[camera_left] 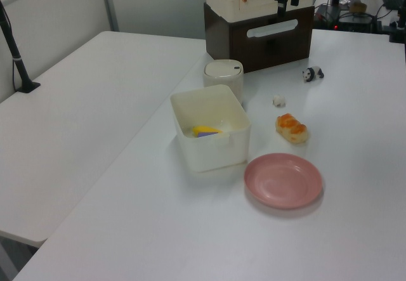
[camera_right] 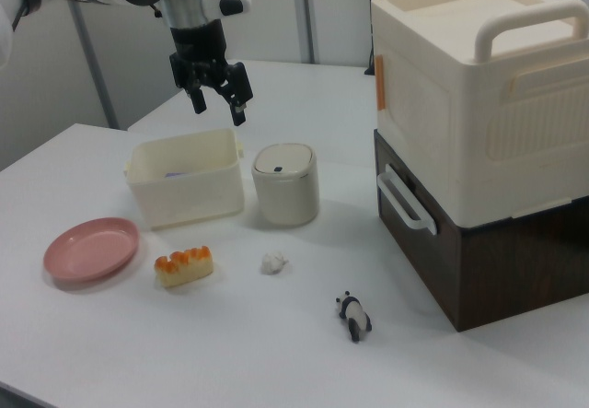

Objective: Open the trash can

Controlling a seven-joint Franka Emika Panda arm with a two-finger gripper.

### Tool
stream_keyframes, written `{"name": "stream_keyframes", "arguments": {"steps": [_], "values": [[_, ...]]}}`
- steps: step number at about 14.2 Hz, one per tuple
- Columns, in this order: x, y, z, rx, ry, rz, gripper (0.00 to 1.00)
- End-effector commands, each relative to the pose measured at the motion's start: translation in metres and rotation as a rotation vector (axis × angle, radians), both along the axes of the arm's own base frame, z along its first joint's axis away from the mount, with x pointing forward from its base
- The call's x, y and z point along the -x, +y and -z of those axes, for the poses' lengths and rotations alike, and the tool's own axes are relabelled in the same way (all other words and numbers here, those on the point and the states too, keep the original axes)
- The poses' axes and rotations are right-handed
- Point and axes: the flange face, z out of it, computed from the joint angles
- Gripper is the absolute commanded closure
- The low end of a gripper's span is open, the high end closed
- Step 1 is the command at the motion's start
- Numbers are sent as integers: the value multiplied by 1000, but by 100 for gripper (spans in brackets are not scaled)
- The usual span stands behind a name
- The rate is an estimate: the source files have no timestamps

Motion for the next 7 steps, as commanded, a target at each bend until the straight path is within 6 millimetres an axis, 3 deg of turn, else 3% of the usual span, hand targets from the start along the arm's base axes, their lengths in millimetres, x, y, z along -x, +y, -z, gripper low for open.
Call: {"name": "stream_keyframes", "arguments": {"steps": [1, 7], "values": [[11, -1, -1, 14, 28, -22, 0], [9, -1, 1, 14, 28, -23, 0]]}}
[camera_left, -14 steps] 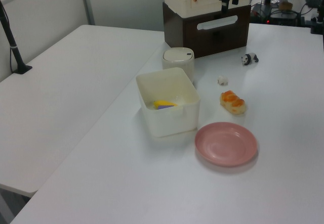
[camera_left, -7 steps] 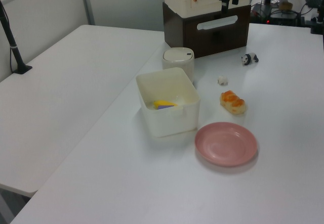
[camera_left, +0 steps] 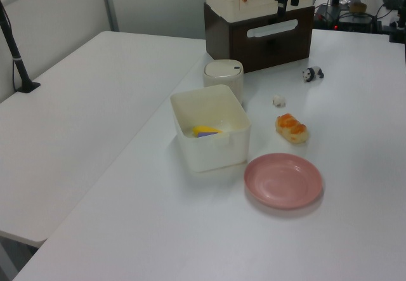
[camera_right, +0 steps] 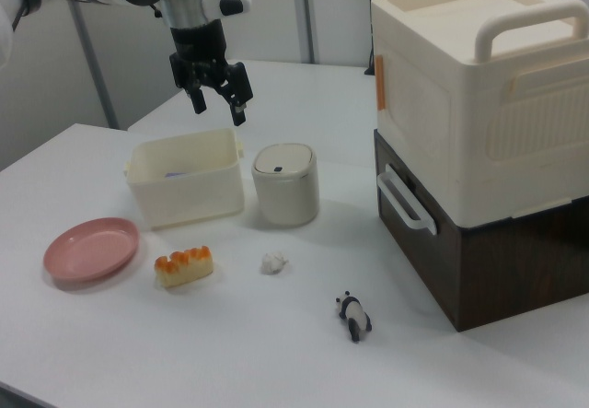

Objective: Open the trash can

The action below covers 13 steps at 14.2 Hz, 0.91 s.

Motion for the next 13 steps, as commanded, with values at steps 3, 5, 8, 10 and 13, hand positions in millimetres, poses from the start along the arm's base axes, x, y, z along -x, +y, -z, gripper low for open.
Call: {"name": "stream_keyframes", "arguments": {"steps": [3, 5, 8, 10, 13], "values": [[9, -1, 1, 14, 29, -20, 0], [9, 0, 2, 14, 29, -20, 0], [7, 1, 3, 15, 26, -18, 7], [3, 7, 10, 33, 37, -32, 36], [-20, 22, 34, 99, 44, -70, 97]]}}
